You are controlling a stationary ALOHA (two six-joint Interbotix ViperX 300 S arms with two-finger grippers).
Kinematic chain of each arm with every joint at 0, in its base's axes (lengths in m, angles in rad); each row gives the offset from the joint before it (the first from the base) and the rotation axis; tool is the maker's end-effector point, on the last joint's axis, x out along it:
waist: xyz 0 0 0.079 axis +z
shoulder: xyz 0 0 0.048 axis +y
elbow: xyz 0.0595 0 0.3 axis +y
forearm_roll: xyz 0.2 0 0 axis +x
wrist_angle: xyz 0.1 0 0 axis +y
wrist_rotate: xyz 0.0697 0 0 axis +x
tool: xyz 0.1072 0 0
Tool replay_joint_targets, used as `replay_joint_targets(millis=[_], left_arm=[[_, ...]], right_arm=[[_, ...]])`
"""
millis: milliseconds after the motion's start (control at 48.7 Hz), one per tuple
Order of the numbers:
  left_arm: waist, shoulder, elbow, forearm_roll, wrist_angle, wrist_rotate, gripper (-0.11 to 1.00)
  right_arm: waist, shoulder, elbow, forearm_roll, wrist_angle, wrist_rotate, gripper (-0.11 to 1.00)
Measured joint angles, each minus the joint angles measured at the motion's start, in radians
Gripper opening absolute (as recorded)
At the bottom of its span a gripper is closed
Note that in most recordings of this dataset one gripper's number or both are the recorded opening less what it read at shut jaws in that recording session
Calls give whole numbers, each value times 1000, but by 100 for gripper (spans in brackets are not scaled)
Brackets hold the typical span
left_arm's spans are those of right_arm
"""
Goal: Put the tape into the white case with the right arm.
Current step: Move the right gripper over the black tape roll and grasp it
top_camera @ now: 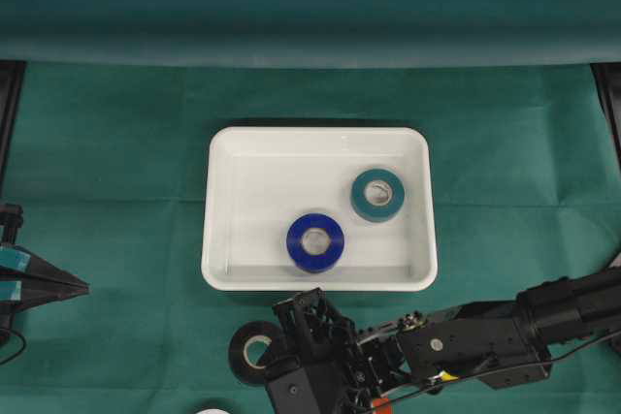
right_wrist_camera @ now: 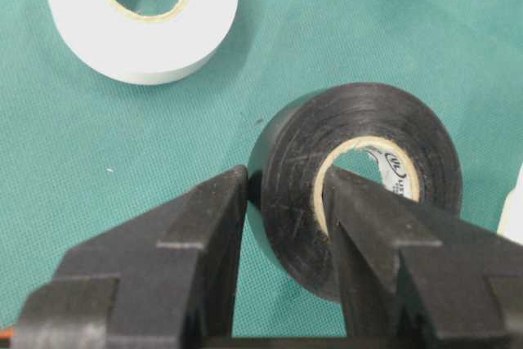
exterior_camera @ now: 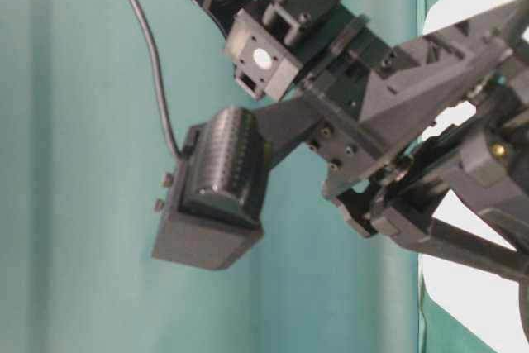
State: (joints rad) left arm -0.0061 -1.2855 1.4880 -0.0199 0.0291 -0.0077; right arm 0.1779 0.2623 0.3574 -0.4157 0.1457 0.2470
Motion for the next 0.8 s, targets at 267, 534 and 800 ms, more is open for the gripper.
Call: replay_joint_targets(millis=[267,534,800], left_arm=[[0,0,2,-2,0,0,0],[2,0,2,-2,0,0,0],[0,0,2,-2,0,0,0]], right_arm=[[8,-8,29,0,12,0,2],[34,-107,152,2,23,3,2],[38,-233,311,9,23,117,2]])
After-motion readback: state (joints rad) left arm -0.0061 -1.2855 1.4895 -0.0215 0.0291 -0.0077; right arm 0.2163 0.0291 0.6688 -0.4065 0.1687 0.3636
